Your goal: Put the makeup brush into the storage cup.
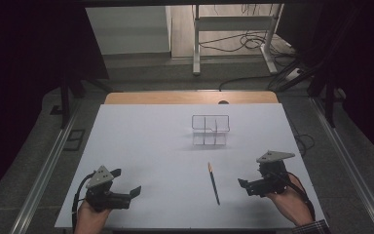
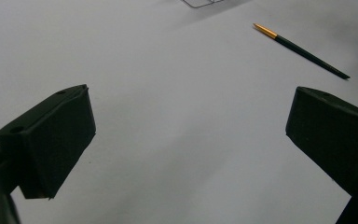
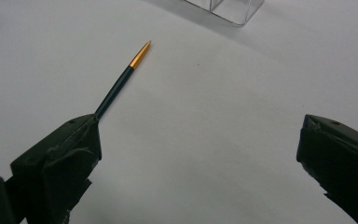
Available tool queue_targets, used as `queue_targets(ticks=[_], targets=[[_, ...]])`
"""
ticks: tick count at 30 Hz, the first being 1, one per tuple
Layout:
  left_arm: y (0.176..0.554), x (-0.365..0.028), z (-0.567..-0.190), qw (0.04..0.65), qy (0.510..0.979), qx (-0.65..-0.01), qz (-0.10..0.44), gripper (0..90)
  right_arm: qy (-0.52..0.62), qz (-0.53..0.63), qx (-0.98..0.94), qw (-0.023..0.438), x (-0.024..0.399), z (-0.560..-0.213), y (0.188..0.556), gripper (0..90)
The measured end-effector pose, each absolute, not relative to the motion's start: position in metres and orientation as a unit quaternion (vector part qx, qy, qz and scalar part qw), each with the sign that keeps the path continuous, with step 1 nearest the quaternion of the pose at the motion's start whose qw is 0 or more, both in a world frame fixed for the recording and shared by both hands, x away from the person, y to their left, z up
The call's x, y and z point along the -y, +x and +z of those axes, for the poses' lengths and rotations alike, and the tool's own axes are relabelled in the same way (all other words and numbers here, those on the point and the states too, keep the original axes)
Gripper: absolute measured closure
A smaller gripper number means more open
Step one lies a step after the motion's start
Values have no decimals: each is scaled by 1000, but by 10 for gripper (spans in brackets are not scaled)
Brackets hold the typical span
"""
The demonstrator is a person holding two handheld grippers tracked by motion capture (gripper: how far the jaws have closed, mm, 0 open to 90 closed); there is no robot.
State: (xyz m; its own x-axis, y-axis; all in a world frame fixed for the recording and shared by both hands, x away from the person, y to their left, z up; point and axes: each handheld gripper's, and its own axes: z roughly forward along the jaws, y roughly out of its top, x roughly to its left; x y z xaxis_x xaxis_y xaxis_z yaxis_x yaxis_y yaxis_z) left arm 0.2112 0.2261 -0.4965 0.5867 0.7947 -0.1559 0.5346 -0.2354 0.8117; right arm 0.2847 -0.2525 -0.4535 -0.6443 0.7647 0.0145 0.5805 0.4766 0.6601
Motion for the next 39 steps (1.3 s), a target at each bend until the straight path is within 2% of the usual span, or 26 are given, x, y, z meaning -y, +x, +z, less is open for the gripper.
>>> queue_targets(ticks=[21,39], targets=[[211,-225,-496,439,775,-428,154,16,402,310,-851,135,234,-455,298,2],[211,-224,-496,437,777,-427,153,16,409,293,-857,109,225,-458,309,4]])
